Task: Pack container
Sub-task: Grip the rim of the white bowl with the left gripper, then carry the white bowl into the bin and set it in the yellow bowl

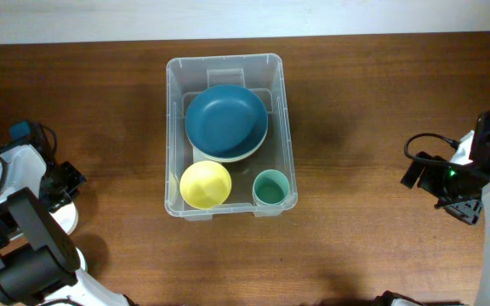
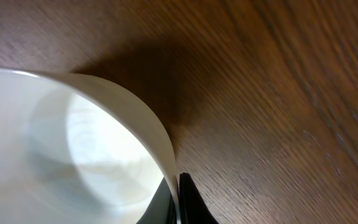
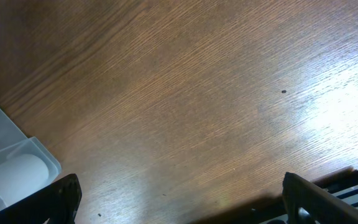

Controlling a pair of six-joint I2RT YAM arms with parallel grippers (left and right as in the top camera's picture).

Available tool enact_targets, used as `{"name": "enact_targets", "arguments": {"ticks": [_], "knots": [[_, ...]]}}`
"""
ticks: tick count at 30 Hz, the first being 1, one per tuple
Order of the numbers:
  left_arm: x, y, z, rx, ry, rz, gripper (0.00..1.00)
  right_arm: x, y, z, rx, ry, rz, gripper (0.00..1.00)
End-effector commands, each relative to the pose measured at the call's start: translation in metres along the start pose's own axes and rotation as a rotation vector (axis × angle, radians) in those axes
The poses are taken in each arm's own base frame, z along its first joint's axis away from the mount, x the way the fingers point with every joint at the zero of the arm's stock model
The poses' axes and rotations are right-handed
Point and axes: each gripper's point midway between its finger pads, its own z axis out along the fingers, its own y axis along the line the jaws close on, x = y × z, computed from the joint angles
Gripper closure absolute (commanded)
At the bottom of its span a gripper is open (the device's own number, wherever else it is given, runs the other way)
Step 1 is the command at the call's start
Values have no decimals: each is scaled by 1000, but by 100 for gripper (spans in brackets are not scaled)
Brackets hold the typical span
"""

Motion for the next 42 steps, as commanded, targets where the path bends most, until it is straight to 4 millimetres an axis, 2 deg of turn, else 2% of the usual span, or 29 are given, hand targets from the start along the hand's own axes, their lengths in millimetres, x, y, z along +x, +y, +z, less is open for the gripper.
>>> {"name": "enact_targets", "arguments": {"ticks": [1,4,7,10,14,17,19,24,27,29,35,42], "knots": [[-8,-28,-19,109,-18,69,99,0,-3,0,11,-1,-5,1],[-13,-43,-51,135,-71,118,99,1,-3,0,12,3,-5,1],[-13,-65,-95,179,-165,180,99,1,-3,0,12,4,-5,1],[0,-92,-144,232,-266,279,99,1,-3,0,12,4,-5,1],[44,-130,-199,307,-350,435,99,1,-3,0,12,4,-5,1],[87,-157,-222,358,-375,574,99,1,-3,0,12,4,-5,1],[121,-176,-230,382,-367,670,99,1,-3,0,12,4,-5,1],[185,-211,-231,410,-335,868,99,1,-3,0,11,2,-5,1],[210,-225,-221,383,-315,949,99,0,-3,0,11,0,-5,1],[222,-229,-209,358,-269,940,100,0,-3,0,11,0,-5,1],[245,-241,-170,310,-125,970,99,0,-3,0,11,0,-5,1],[249,-247,-141,251,-54,979,99,0,-3,0,10,-3,-5,1]]}}
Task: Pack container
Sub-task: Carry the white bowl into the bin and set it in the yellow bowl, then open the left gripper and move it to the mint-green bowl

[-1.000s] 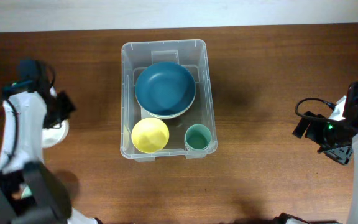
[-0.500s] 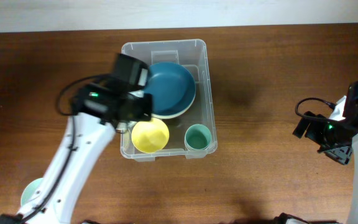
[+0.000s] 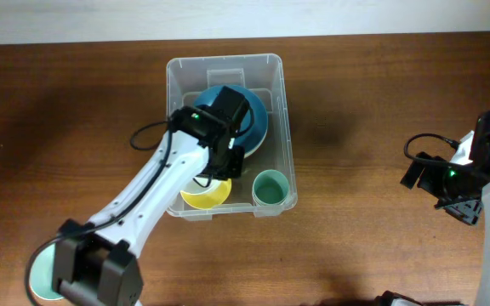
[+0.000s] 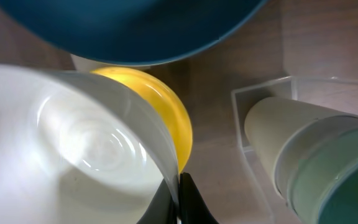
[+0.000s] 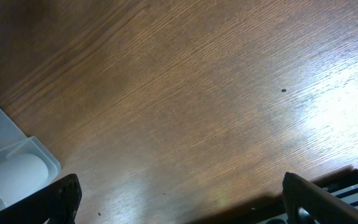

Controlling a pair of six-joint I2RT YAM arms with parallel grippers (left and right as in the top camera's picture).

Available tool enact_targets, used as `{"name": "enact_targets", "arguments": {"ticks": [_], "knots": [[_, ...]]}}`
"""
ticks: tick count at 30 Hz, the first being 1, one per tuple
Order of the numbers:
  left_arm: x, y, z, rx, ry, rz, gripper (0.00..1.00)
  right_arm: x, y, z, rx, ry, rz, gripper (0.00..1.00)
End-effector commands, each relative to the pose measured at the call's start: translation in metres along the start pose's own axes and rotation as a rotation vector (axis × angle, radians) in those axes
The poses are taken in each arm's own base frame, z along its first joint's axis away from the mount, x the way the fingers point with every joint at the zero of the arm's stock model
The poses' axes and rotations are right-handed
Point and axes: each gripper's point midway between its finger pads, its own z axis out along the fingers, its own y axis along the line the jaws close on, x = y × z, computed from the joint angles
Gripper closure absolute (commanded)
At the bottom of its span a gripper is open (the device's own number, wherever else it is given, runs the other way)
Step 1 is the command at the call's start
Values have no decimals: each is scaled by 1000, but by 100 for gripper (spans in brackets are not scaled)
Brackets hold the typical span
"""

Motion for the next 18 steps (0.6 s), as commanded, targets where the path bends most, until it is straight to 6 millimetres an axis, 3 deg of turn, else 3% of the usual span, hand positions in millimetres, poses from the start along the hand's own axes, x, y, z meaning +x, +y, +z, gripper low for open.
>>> {"name": "enact_targets", "arguments": {"ticks": [1,3,4,6,13,18], "knots": [[4,-1,10,1,37,-15,98,-1,-3,0,10,-5,-5,1],[5,-1,11,-2,46,-15,89,-1,-3,0,10,-5,-5,1],[5,-1,11,-2,46,-15,77,-1,-3,0,10,-5,-5,1],[5,-1,11,-2,46,-15,64,-1,-3,0,10,-5,-5,1],[3,6,0,-3,19,-32,63,0,-3,0,10,-1,-5,1],[-8,63,-45,-78,-122,-263,62,0,-3,0,10,-2,-5,1]]}}
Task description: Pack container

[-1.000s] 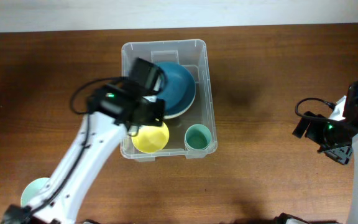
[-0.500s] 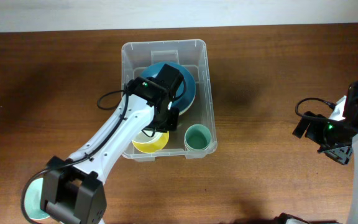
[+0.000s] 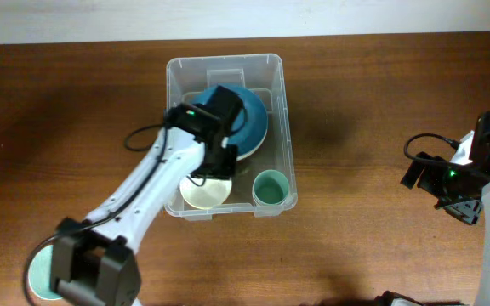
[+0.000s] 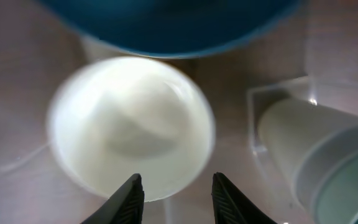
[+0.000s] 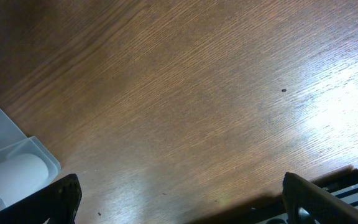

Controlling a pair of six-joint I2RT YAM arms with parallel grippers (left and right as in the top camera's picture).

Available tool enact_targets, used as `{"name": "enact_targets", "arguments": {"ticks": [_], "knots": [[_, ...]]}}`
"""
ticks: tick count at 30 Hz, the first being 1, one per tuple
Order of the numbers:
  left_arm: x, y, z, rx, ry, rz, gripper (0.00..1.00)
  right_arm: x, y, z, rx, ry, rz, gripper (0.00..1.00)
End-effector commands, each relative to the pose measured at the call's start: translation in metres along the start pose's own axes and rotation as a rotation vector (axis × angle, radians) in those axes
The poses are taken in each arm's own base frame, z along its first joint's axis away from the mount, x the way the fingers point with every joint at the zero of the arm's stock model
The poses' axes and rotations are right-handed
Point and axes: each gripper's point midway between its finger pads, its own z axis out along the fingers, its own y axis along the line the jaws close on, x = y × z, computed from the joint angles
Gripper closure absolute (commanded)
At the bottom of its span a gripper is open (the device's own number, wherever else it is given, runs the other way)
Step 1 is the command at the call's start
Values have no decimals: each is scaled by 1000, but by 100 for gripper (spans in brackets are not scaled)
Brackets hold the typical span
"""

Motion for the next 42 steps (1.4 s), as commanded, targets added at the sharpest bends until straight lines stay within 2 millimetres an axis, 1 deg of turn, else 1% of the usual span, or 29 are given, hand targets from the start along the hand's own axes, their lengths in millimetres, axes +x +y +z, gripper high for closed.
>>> {"name": "enact_targets", "arguments": {"ticks": [1,3,4,6,7,8,9,12,13,15,18,22,26,27,31,35,39,42], "knots": [[-13,56,-51,-56,-164,-233,61,0,-3,0,10,-2,-5,1],[-12,90,-74,-88,-228,-391,61,-1,-3,0,10,-3,-5,1],[-8,110,-86,-103,-259,-487,60,-1,-3,0,10,-4,-6,1],[3,144,-106,-118,-305,-649,48,-1,-3,0,9,-6,-6,1],[8,158,-113,-122,-322,-707,36,-1,-3,0,9,-6,-6,1],[16,174,-121,-132,-336,-766,29,-1,-3,0,9,-6,-6,1],[23,188,-126,-143,-344,-812,26,-1,-3,0,9,-6,-6,1],[49,228,-134,-192,-328,-961,13,-1,-3,0,9,-6,-6,1],[60,242,-134,-212,-310,-1018,7,-1,-3,0,9,-6,-6,1],[78,263,-132,-240,-280,-1116,1,-1,-3,0,9,-6,-6,1],[105,290,-119,-276,-229,-1247,1,-1,-3,0,9,-6,-6,1],[133,310,-93,-298,-164,-1361,1,-1,-3,0,8,-6,-5,1],[147,312,-57,-266,-111,-1414,1,-1,-3,0,8,-6,-5,1],[150,312,-46,-267,-102,-1418,1,-1,-3,0,8,-6,-5,1],[160,309,-9,-267,-74,-1418,1,-1,-3,0,9,-6,-5,1],[169,306,25,-267,-70,-1417,1,-1,-3,0,9,-6,-5,1],[172,308,49,-268,-104,-1416,1,-1,-3,0,9,-6,-5,1],[173,309,60,-267,-97,-1416,1,-1,-3,0,9,-5,-5,1]]}}
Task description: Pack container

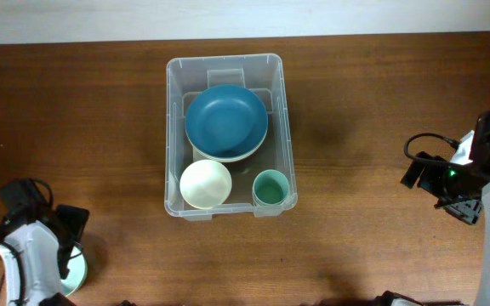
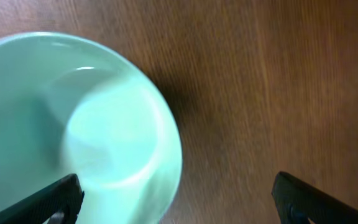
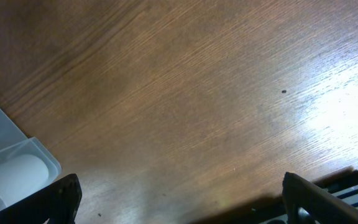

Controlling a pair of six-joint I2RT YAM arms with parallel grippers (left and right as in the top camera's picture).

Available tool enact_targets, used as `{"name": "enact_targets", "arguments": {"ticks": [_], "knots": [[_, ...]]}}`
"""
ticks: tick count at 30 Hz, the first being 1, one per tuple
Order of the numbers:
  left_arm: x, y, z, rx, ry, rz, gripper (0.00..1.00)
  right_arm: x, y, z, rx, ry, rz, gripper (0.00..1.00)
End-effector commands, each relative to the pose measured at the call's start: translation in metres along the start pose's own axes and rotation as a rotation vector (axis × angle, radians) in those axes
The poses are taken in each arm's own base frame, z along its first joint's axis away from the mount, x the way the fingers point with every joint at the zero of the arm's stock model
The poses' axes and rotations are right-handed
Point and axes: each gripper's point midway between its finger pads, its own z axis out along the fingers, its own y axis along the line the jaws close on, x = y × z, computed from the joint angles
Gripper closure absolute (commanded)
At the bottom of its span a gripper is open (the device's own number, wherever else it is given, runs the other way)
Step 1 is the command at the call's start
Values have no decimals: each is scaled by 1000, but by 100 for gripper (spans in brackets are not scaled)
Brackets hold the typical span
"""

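Note:
The clear plastic container (image 1: 225,59) stands at the table's middle. It holds a blue plate (image 1: 226,119) on a pale plate, a white bowl (image 1: 205,184) at the front left and a green cup (image 1: 270,187) at the front right. On the table at the near left sits a mint green bowl (image 1: 75,274); the left wrist view shows this mint bowl (image 2: 73,124) from above. My left gripper (image 2: 176,208) hangs open over the bowl's right rim, holding nothing. My right gripper (image 3: 179,208) is open over bare wood at the right.
My left arm (image 1: 28,246) is at the table's near left corner and my right arm (image 1: 462,178) at the right edge. A corner of the container (image 3: 17,162) shows at the left of the right wrist view. Dark wooden tabletop (image 1: 373,102) surrounds the container.
My left gripper was open inside the container above the white bowl. It is now at the near left of the table, open over the mint green bowl. The right arm has not moved.
My left gripper was shut on the white bowl at the table's left, with a yellow bowl showing in the container. Then it held the white bowl over the yellow one. Then it was open, the white bowl resting in the yellow one. Now it is over the mint bowl.

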Motion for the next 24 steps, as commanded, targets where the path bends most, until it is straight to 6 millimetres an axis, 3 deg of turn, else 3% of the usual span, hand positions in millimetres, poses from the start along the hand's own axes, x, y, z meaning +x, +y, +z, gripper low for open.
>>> {"name": "enact_targets", "arguments": {"ticks": [1,7,8,11,16,21,24], "knots": [[5,3,13,-18,27,-7,2,0,-3,0,10,-2,-5,1],[9,-2,32,-33,72,49,11,0,-3,0,10,-2,-5,1],[10,-2,35,-37,81,50,17,0,-3,0,10,-1,-5,1],[14,-1,41,-46,105,53,23,1,-3,0,10,1,-5,1],[14,-2,42,-46,105,53,52,1,-3,0,10,1,-5,1],[13,-2,41,-45,104,53,73,1,-3,0,11,2,-5,1],[10,-5,39,-40,97,53,79,1,-3,0,10,1,-5,1]]}}
